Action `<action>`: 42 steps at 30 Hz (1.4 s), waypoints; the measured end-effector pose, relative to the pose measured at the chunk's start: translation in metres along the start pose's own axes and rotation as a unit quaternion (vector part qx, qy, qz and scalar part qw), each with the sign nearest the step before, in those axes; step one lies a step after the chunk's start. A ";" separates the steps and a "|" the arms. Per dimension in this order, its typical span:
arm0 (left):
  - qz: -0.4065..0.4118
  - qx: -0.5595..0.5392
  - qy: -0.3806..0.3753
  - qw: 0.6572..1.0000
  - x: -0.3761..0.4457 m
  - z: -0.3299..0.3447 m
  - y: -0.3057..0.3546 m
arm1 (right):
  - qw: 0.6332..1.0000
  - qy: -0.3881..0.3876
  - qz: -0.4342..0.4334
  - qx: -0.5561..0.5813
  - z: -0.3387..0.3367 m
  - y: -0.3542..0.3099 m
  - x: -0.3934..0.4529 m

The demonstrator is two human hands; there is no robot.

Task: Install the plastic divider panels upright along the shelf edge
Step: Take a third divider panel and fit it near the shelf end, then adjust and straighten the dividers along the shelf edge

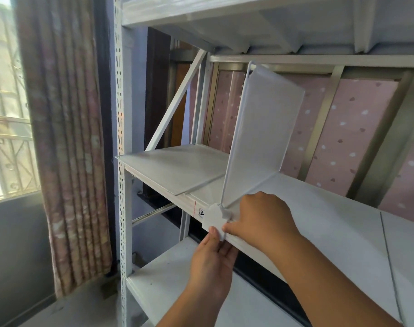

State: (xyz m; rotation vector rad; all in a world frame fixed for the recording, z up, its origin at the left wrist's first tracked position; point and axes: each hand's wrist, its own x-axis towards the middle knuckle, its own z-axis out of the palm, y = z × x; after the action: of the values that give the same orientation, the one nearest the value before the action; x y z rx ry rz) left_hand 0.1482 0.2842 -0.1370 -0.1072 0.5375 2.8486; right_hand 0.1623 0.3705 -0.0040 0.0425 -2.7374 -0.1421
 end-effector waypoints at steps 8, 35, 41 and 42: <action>-0.008 -0.020 0.015 1.000 0.010 0.000 0.013 | 0.998 -0.022 -0.006 -0.056 -0.007 -0.010 0.021; 0.008 -0.020 0.009 1.000 0.044 -0.017 0.055 | 0.996 0.002 0.045 -0.081 0.022 -0.045 0.037; 0.009 -0.002 -0.005 1.000 0.043 -0.020 0.055 | 0.997 0.010 0.050 -0.065 0.020 -0.047 0.029; 0.008 0.001 -0.006 1.000 0.043 -0.020 0.055 | 0.997 0.019 0.053 -0.056 0.019 -0.046 0.026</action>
State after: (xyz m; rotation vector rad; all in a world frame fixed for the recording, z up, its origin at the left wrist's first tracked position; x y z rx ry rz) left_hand 0.0939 0.2367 -0.1414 -0.0869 0.5422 2.8628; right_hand 0.1314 0.3250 -0.0167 -0.1294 -2.6813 -0.2623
